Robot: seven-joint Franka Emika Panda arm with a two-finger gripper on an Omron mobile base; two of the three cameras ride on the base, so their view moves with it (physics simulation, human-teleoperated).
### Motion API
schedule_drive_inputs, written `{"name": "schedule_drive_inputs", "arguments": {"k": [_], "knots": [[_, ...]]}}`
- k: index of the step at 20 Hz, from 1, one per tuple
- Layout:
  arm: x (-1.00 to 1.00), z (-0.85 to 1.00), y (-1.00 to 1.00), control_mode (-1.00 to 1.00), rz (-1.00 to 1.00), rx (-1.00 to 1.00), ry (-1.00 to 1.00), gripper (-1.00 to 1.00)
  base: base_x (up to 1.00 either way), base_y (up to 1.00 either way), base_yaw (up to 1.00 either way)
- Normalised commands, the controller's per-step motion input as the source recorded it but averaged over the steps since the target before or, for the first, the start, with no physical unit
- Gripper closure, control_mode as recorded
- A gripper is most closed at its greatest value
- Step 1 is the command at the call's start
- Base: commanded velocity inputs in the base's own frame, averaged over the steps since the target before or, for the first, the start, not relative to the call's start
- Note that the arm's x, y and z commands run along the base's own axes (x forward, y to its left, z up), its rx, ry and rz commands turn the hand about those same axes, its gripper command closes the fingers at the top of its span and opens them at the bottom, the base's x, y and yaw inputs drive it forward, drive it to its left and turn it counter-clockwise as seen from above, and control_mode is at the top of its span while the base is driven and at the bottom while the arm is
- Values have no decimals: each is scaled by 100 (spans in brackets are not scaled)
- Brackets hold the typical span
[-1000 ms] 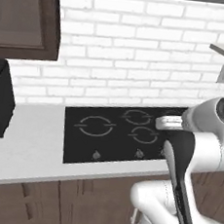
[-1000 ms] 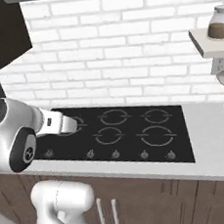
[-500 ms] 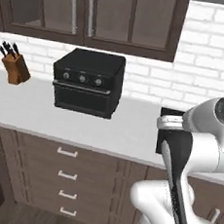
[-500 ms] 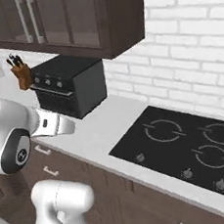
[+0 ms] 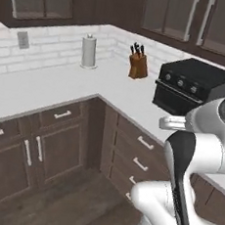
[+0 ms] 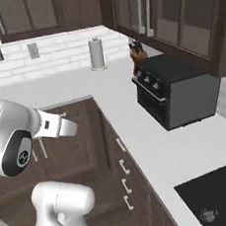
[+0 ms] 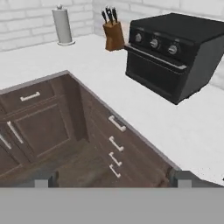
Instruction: Navigate to the fridge.
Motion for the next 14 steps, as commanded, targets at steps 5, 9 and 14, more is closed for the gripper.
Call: {"name": "schedule_drive_inputs", "arguments": {"k": [5, 9, 14], "knots": [[0, 0, 0, 100, 0, 0, 0, -100, 0, 0, 100], [0, 0, 0, 100, 0, 0, 0, -100, 0, 0, 100], [0, 0, 0, 100, 0, 0, 0, -100, 0, 3, 100]]}}
